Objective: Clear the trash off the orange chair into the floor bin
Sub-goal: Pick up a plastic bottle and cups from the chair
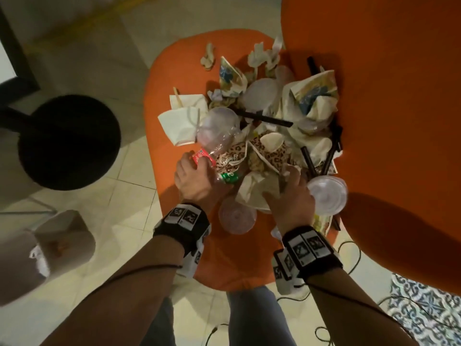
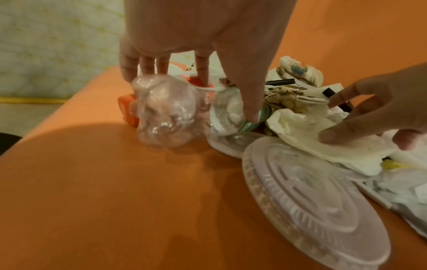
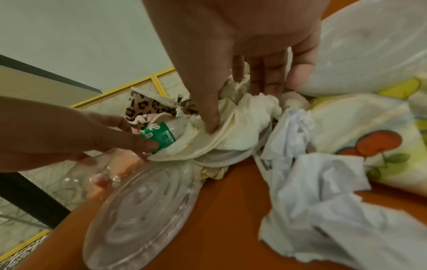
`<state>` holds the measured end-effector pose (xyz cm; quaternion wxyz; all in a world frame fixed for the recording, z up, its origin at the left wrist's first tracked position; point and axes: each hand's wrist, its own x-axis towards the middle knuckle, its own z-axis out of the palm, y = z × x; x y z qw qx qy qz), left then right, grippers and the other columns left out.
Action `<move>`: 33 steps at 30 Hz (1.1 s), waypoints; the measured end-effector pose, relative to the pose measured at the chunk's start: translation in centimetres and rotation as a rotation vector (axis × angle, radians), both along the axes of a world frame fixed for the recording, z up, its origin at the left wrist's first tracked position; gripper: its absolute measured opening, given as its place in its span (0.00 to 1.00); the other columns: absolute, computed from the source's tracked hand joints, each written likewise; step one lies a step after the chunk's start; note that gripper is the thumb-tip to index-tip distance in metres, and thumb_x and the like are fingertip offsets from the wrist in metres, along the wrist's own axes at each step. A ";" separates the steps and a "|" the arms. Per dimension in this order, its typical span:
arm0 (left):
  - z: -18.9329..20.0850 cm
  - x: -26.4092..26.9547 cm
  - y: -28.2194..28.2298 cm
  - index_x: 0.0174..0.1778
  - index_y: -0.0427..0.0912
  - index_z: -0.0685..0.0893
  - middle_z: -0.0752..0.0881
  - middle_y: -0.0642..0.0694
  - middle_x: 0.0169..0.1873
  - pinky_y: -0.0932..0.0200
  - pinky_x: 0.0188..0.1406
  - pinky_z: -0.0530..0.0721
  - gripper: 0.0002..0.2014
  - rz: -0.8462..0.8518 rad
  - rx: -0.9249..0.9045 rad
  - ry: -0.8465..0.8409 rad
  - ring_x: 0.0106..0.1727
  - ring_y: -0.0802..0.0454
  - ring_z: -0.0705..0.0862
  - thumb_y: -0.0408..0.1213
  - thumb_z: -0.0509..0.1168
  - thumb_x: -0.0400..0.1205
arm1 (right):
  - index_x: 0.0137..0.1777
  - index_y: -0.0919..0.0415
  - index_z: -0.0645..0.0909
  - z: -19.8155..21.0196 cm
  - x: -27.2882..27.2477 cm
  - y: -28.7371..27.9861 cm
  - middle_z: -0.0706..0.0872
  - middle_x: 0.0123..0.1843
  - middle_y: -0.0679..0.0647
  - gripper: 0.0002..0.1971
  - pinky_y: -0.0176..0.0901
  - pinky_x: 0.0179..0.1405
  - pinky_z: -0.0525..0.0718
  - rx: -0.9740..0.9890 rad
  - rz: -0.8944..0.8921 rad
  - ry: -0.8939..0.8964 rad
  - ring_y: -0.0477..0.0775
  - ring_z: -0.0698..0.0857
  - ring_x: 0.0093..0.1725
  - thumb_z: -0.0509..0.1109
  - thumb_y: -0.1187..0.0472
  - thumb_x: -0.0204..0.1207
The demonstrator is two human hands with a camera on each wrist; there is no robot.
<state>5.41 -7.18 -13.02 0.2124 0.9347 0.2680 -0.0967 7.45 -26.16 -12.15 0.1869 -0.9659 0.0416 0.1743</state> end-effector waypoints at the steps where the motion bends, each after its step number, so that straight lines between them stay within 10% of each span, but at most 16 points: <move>1: -0.1 0.0 0.1 0.67 0.38 0.76 0.68 0.27 0.73 0.32 0.69 0.71 0.41 -0.017 0.014 -0.008 0.71 0.27 0.70 0.56 0.78 0.62 | 0.75 0.59 0.63 0.0 0.1 0.0 0.76 0.67 0.62 0.39 0.60 0.55 0.81 0.007 0.008 -0.032 0.67 0.79 0.63 0.77 0.50 0.67; 9: 0.9 -0.4 0.6 0.71 0.53 0.72 0.44 0.41 0.83 0.35 0.80 0.41 0.38 -0.133 -0.132 0.130 0.83 0.37 0.44 0.60 0.74 0.66 | 0.65 0.57 0.78 1.8 2.0 2.3 0.80 0.56 0.64 0.23 0.59 0.51 0.80 0.069 0.199 -0.427 0.67 0.79 0.56 0.70 0.54 0.68; 17: -1.2 -1.9 3.8 0.59 0.55 0.73 0.80 0.51 0.59 0.44 0.61 0.83 0.20 0.245 -0.470 -0.167 0.58 0.52 0.81 0.49 0.70 0.74 | 0.54 0.54 0.85 -0.1 2.9 7.7 0.85 0.53 0.55 0.17 0.57 0.52 0.78 0.056 0.946 -0.248 0.62 0.83 0.54 0.74 0.54 0.65; 24: -2.6 -0.7 5.5 0.73 0.47 0.73 0.79 0.44 0.65 0.55 0.68 0.77 0.31 0.144 -0.517 -0.070 0.64 0.48 0.79 0.43 0.74 0.73 | 0.52 0.53 0.83 -1.6 3.1 7.9 0.85 0.48 0.53 0.20 0.54 0.50 0.78 -0.042 0.909 -0.252 0.59 0.82 0.50 0.80 0.51 0.61; 33: 2.5 -3.5 8.0 0.72 0.46 0.74 0.74 0.47 0.63 0.79 0.57 0.73 0.29 0.236 -0.504 -0.450 0.62 0.55 0.76 0.40 0.73 0.75 | 0.62 0.62 0.78 1.6 3.0 6.4 0.83 0.57 0.59 0.27 0.62 0.55 0.79 0.183 0.536 -0.347 0.63 0.81 0.57 0.62 0.50 0.63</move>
